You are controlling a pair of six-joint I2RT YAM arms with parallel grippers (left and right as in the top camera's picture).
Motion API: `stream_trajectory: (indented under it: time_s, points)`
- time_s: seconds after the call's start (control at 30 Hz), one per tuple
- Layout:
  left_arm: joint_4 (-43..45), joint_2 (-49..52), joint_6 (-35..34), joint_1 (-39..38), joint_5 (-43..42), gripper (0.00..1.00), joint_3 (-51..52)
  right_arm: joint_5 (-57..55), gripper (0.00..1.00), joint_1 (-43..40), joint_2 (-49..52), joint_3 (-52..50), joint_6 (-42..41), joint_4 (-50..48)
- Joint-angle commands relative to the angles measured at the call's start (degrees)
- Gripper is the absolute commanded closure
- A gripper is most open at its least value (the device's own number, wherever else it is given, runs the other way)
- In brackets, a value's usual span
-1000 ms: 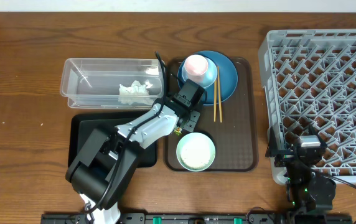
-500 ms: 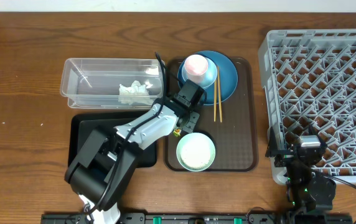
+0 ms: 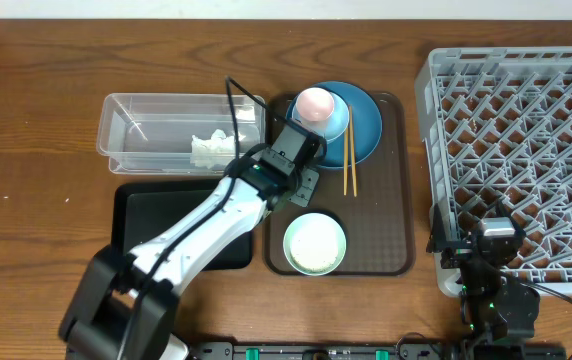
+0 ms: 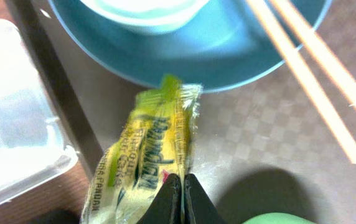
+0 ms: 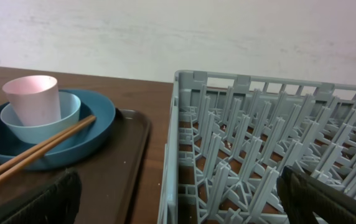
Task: Sort waste into correct bins and load items into the dishwasher rack
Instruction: 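Carry the yellow wrapper left and release it into the clear bin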
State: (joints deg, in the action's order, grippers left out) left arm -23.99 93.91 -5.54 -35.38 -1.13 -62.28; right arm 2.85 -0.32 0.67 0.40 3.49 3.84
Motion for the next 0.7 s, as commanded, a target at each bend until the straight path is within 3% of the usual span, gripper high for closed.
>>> stream_trajectory:
  time_s: [0.0, 0.23, 0.47, 0.67]
  points:
    - [-0.42, -3.85, 0.37, -0.04, 0.28, 0.94, 0.13, -0.28, 0.01, -0.26, -0.42, -0.11, 0.44, 0.15]
    - [-0.37, -9.73, 0.37, 0.00, 4.07, 0.94, 0.13, -0.28, 0.01, -0.26, -0.42, -0.11, 0.44, 0.15]
    - [0.11, -12.00, 0.39, 0.76, 20.17, 0.94, 0.13, -0.28, 0.01, -0.26, -0.42, -0.11, 0.44, 0.15]
    - [1.42, -11.91, 0.37, 6.23, 21.51, 0.94, 0.13, -0.28, 0.01, -0.26, -0.42, -0.11, 0.44, 0.13]
